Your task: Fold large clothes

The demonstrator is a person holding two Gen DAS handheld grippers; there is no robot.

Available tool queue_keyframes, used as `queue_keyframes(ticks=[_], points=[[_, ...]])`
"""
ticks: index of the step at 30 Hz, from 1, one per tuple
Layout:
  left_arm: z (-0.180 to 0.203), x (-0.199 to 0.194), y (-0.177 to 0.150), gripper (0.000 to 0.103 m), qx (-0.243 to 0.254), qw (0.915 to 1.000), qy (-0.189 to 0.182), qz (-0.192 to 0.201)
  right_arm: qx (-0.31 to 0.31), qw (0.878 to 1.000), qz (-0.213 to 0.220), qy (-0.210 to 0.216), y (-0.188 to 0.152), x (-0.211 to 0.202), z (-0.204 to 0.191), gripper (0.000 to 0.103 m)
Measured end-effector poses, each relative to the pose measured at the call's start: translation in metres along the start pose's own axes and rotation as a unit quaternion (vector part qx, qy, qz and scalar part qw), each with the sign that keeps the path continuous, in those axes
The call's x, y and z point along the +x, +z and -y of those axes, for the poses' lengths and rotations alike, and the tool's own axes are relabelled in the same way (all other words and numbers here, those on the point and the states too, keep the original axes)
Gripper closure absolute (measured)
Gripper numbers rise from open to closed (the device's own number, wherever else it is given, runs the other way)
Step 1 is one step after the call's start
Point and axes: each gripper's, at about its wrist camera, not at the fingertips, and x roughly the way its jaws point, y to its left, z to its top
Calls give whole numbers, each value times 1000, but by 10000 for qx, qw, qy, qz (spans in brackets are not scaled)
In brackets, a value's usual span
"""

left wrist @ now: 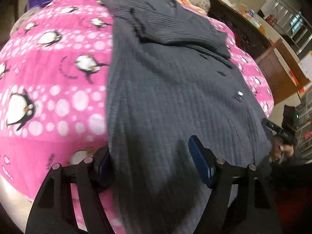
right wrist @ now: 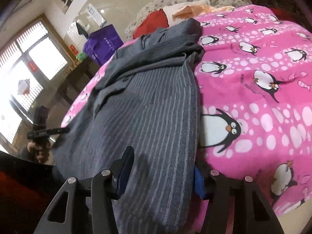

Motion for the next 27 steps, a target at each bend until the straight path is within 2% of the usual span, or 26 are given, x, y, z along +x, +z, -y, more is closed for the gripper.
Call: queue_keyframes(ticks=[3, 5, 8, 10, 11, 12, 13, 14, 15, 16, 19, 22, 25, 27], points=[[18, -9, -6, 34, 421, 9981, -445, 77, -388, 9987, -71, 308, -3, -8, -14, 51], [15, -9, -6, 34, 409, 9984, -368, 147, -473, 9979, -103, 421, -2, -10, -16, 53], [3, 6, -3, 36, 141, 9998, -144, 6, -298, 9992, -31, 282, 4, -6, -6, 54], [11, 6, 0, 36, 268, 9995, -172, 58, -251, 9983, -64, 515, 9, 1, -5, 58], [15, 6, 1, 45, 330, 9992, -192, 73, -358, 9978, -117, 540, 10, 4, -9, 60], [16, 5, 2, 55, 345, 9992, -168, 107, -451, 9976, -177, 499, 10, 6, -11, 66], [14, 6, 3, 74, 292, 9995, -76, 122, -539, 9974, -250, 398, 10, 9, -13, 75], [10, 7, 4, 90, 211, 9997, 30, 135, -557, 9975, -255, 358, 10, 9, -12, 79], [5, 8, 4, 92, 82, 9998, 85, 140, -545, 9976, -196, 384, 10, 6, -9, 86], [1, 9, 3, 94, -52, 9998, 26, 166, -550, 9976, -146, 403, 10, 5, -8, 88], [2, 7, -1, 94, -81, 9996, 6, 266, -582, 9974, -139, 395, 7, 3, -5, 88], [0, 11, 0, 91, 7, 9999, -30, 143, -600, 9972, -323, 309, 4, 11, -3, 88], [0, 12, 1, 79, 90, 9999, -143, 33, -675, 9966, -374, 289, 3, 13, -4, 86], [4, 11, 0, 74, 228, 9997, -110, -15, -728, 9960, -481, 172, 1, 16, -5, 80]])
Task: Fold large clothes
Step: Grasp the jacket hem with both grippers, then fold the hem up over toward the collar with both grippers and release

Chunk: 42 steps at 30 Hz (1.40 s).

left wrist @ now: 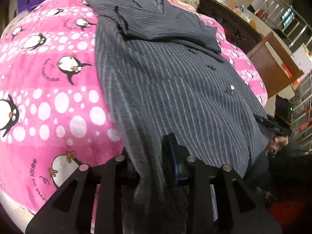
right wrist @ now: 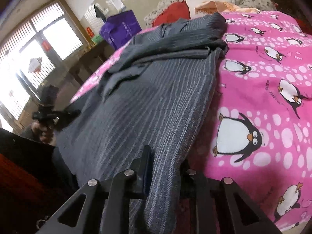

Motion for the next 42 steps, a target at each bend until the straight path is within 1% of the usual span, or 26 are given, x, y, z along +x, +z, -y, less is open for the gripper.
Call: queue_keyframes(ticks=[1, 2, 3, 4, 5, 6, 7, 8, 10, 13, 17, 20, 22, 24, 26, 28, 30, 31, 32, 33, 34, 36, 37, 39, 41, 42], points=[[4, 1, 0, 69, 112, 9999, 20, -20, 35, 10000, -22, 16, -1, 0, 0, 77], [6, 1, -1, 69, 169, 9998, 40, -29, 87, 9999, -35, 38, 0, 0, 1, 76], [8, 1, -1, 69, 213, 9997, 107, -24, 115, 9999, -61, 31, 0, 1, 0, 75], [8, 1, -2, 72, 212, 9997, 120, -33, 131, 9999, -97, -5, 1, 1, -1, 75], [9, 0, -2, 94, 203, 9996, 181, -13, 127, 9998, -125, -41, 1, 2, -1, 75], [8, -2, -2, 96, 160, 9997, 183, -18, 65, 9998, -166, -100, 2, 1, -4, 78], [7, -4, -3, 98, 92, 9999, 134, 20, -85, 9997, -183, -143, 3, 0, -10, 91], [7, -10, -5, 98, 50, 9998, 103, 130, -256, 9995, -160, -123, 3, -5, -17, 95], [7, -24, -10, 99, -28, 9994, 20, 335, -397, 9991, 11, 114, 3, -16, -28, 98], [4, -51, -26, 99, -277, 9967, -437, 621, -280, 9967, 404, 644, -5, -45, -37, 98], [2, -81, -48, 99, -530, 9901, -1041, 784, 145, 9844, 889, 1512, -25, -79, -42, 99], [-7, -98, -47, 99, -907, 9796, -1379, 1143, 404, 9793, 1174, 1597, -28, -93, -38, 99], [-14, -104, -29, 99, -1136, 9728, -1436, 1420, 634, 9745, 1464, 1576, -17, -97, -25, 99], [-27, -107, 5, 99, -1436, 9644, -1337, 1772, 754, 9722, 1700, 1424, 10, -97, -10, 99], [-39, -105, 48, 99, -1578, 9606, -1113, 1998, 746, 9731, 1834, 1181, 50, -91, 7, 99], [-45, -97, 97, 99, -1495, 9616, -760, 2174, 778, 9733, 1920, 987, 103, -75, 27, 99], [-50, -84, 139, 99, -1513, 9623, -461, 2213, 785, 9759, 1892, 751, 155, -54, 44, 99], [-52, -76, 159, 99, -1462, 9643, -224, 2197, 817, 9769, 1870, 625, 176, -42, 50, 99], [-55, -63, 184, 99, -1337, 9672, 113, 2157, 845, 9779, 1837, 521, 192, -34, 56, 99], [-56, -52, 200, 99, -1247, 9692, 283, 2103, 880, 9805, 1739, 264, 217, -14, 64, 99], [-60, -40, 215, 99, -1169, 9710, 457, 2034, 924, 9815, 1676, 110, 227, -3, 69, 99], [-78, -12, 246, 99, -1298, 9734, 642, 1774, 1111, 9824, 1472, -283, 255, 29, 84, 99], [-81, 0, 256, 99, -1236, 9752, 789, 1657, 1143, 9826, 1379, -486, 262, 41, 90, 99], [-90, 30, 269, 98, -957, 9793, 1155, 1358, 1231, 9828, 1179, -711, 272, 61, 103, 99], [-98, 58, 272, 94, -565, 9811, 1494, 1087, 1282, 9830, 874, -979, 272, 84, 118, 99], [-103, 70, 272, 94, -531, 9818, 1554, 953, 1360, 9832, 670, -1019, 269, 98, 129, 99]])
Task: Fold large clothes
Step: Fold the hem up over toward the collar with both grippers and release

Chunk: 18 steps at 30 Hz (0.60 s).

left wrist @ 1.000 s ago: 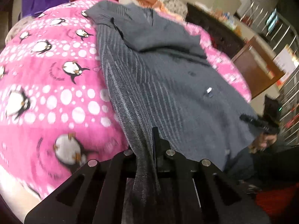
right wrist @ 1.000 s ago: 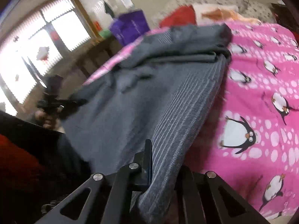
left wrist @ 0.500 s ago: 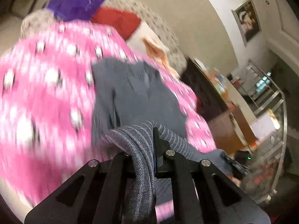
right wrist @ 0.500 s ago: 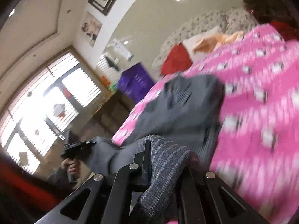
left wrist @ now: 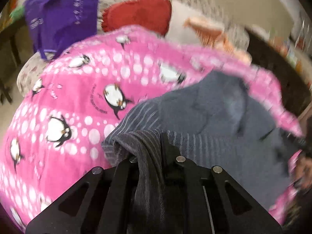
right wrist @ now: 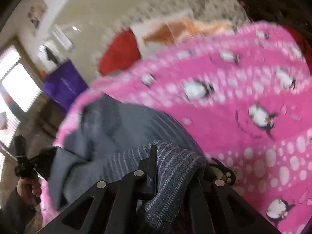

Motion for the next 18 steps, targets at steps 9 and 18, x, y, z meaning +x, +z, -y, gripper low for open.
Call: queue_keyframes(ticks=[9, 18], points=[[-8, 19, -18, 84, 23, 9999, 25, -132, 531, 9977, -323, 268, -8, 1, 19, 83], [-22, -100, -35, 28, 28, 9982, -103, 589, -253, 9971, 196, 685, -42, -128, -36, 79]])
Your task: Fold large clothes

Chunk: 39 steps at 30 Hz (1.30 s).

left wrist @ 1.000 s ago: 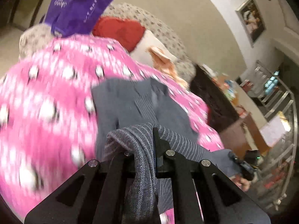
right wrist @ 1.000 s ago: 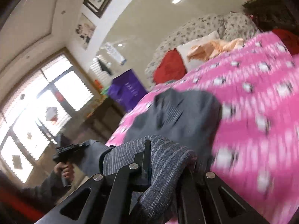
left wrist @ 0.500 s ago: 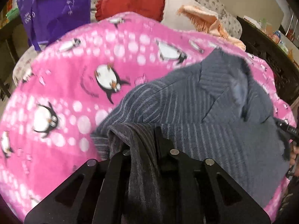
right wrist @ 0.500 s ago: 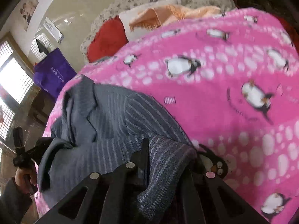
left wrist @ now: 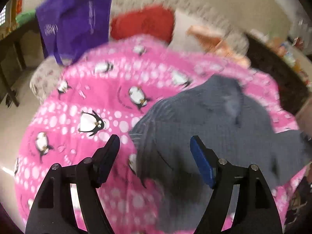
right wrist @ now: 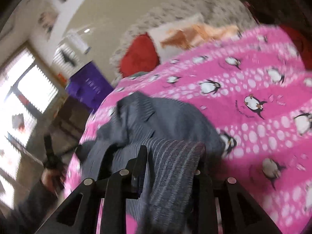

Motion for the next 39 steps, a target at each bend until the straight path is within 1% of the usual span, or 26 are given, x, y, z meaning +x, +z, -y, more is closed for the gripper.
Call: queue_keyframes(ticks=[2, 4, 5, 7, 10, 11, 12, 13, 14, 16, 18, 19, 22, 23, 25, 26, 27, 28, 29, 30, 31, 32, 33, 34, 36, 39], points=[[17, -23, -24, 28, 232, 9994, -261, 58, -442, 9990, -21, -11, -22, -8, -21, 79], [38, -30, -57, 28, 493, 9973, -539, -44, -897, 9950, 82, -430, -48, -12, -33, 79], [46, -25, -64, 28, 562, 9967, -566, -146, -901, 9946, 141, -491, -52, -10, -30, 79], [60, -13, -83, 29, 703, 9962, -420, -295, -428, 9982, 207, -356, -44, -4, -11, 79], [65, -2, -82, 29, 489, 9975, -397, -325, 413, 9975, 560, -80, -7, 3, 23, 79], [65, 0, -79, 29, 396, 9981, -364, -303, 709, 9957, 596, 95, 4, 7, 34, 70], [64, 5, -75, 29, 279, 9987, -303, -296, 935, 9936, 587, 240, 18, 16, 47, 49], [63, 9, -71, 29, 159, 9991, -253, -318, 1118, 9917, 576, 252, 26, 24, 57, 26], [60, 13, -72, 29, 66, 9991, -255, -347, 1386, 9888, 533, 178, 30, 32, 67, 22], [55, 22, -70, 29, -89, 9987, -241, -442, 1936, 9802, 210, 360, 28, 50, 85, 22], [51, 27, -72, 29, -147, 9984, -256, -487, 2125, 9749, 26, 657, 18, 51, 91, 22], [51, 27, -74, 29, -133, 9983, -275, -487, 2085, 9752, 21, 738, 12, 45, 90, 22], [53, 22, -76, 29, -66, 9983, -328, -473, 1822, 9810, 83, 665, -7, 18, 81, 22], [56, 18, -78, 29, -16, 9980, -415, -477, 1667, 9838, 66, 651, -16, 8, 73, 22], [67, 11, -85, 29, 255, 9967, -612, -471, 1101, 9917, 15, 660, -33, -6, 52, 22], [72, 9, -89, 29, 384, 9958, -664, -494, 838, 9943, -32, 664, -41, -7, 42, 22], [77, 9, -91, 29, 519, 9958, -587, -483, 302, 9980, -90, 545, -53, -8, 22, 37], [82, 14, -93, 32, 688, 9956, -414, -486, -159, 9992, -116, 358, -61, -4, 8, 60], [84, 19, -93, 37, 748, 9952, -328, -532, -506, 9981, -246, 259, -67, 3, -1, 69], [84, 27, -91, 39, 723, 9951, -287, -603, -810, 9953, -516, 130, -74, 19, -12, 80], [82, 34, -87, 42, 594, 9958, -249, -656, -1014, 9922, -723, -86, -80, 35, -18, 86], [81, 37, -84, 48, 541, 9962, -191, -660, -1203, 9884, -847, -379, -83, 50, -22, 87], [80, 42, -78, 51, 490, 9965, -104, -676, -1172, 9869, -907, -643, -81, 68, -20, 88], [80, 49, -70, 52, 451, 9963, -46, -725, -1055, 9878, -867, -745, -76, 78, -17, 93], [80, 61, -59, 52, 461, 9956, 31, -814, -930, 9888, -784, -861, -62, 92, -10, 93], [80, 87, -34, 53, 564, 9945, 98, -879, -822, 9888, -733, -1009, -28, 116, -5, 93]])
